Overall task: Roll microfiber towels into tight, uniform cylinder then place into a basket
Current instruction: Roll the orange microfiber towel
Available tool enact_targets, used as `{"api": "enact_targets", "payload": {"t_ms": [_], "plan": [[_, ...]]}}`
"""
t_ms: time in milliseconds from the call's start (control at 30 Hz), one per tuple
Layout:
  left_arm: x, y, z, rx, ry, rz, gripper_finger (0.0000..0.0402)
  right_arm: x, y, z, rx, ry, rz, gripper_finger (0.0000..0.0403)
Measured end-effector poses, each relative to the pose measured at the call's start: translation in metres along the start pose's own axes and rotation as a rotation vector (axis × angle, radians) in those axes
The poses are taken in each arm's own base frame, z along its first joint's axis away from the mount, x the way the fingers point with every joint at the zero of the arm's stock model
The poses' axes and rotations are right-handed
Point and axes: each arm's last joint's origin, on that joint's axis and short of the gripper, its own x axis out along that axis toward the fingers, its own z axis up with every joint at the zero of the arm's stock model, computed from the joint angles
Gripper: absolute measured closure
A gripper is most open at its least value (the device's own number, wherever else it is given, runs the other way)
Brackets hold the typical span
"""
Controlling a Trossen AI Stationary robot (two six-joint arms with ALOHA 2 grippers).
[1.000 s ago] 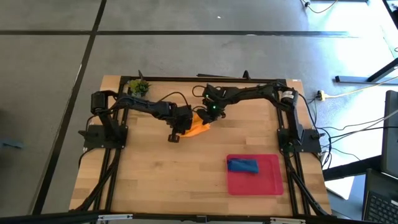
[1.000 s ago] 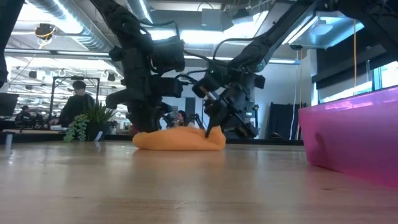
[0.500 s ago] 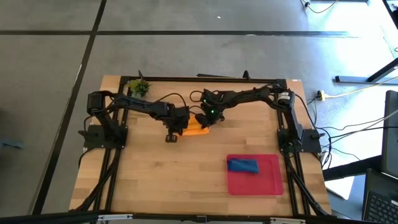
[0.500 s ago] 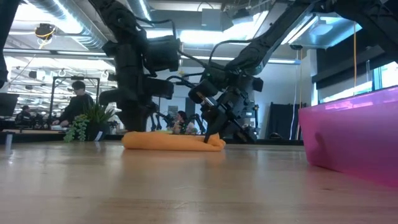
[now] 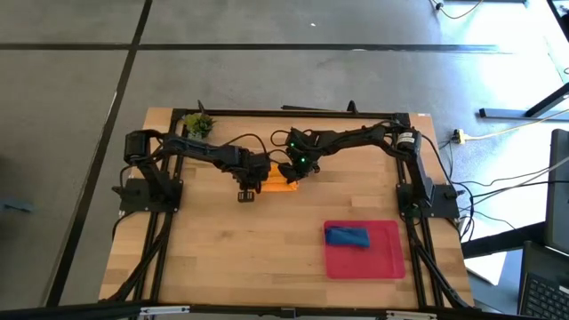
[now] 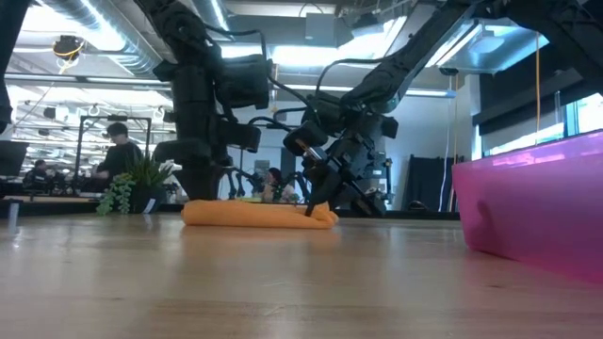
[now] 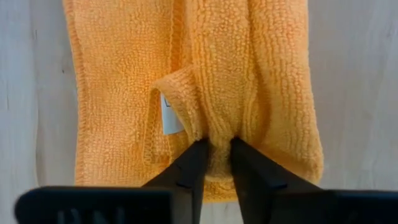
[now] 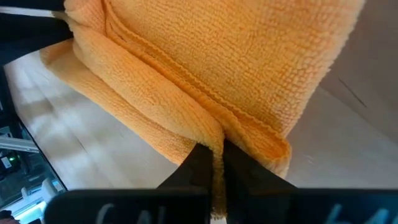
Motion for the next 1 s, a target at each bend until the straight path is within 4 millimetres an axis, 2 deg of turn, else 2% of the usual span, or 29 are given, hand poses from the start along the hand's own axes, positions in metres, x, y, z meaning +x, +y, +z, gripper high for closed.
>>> {"api": "enact_targets", "payload": {"t_ms": [133,300,433,733,867,1000], "plan": [[0.0,0.001,-0.001,-0.019,0.005,0.005,0.0311,0.0,0.0,0.0,0.0,0.001,-0.001,0.0389],[-0.005,0.001,-0.004,-0.03,0.028,0.002,0.0314,0.001,0.0,0.0,-0.002,-0.005,0.001,0.0389],[-0.017,0.002,-0.006,-0.022,-0.004,0.009,0.0314,0.001,0.0,0.0,-0.001,-0.003,-0.001,0.0389],[-0.063,0.006,-0.01,0.008,-0.154,0.115,0.0312,0.001,0.0,0.0,0.001,-0.001,-0.003,0.0389],[-0.079,0.003,-0.012,0.015,-0.229,0.035,0.0312,0.001,0.0,0.0,0.0,-0.002,-0.002,0.0389],[-0.081,-0.004,-0.013,0.048,-0.24,-0.024,0.0312,0.001,0.0,0.0,-0.002,-0.003,0.003,0.0389]]}}
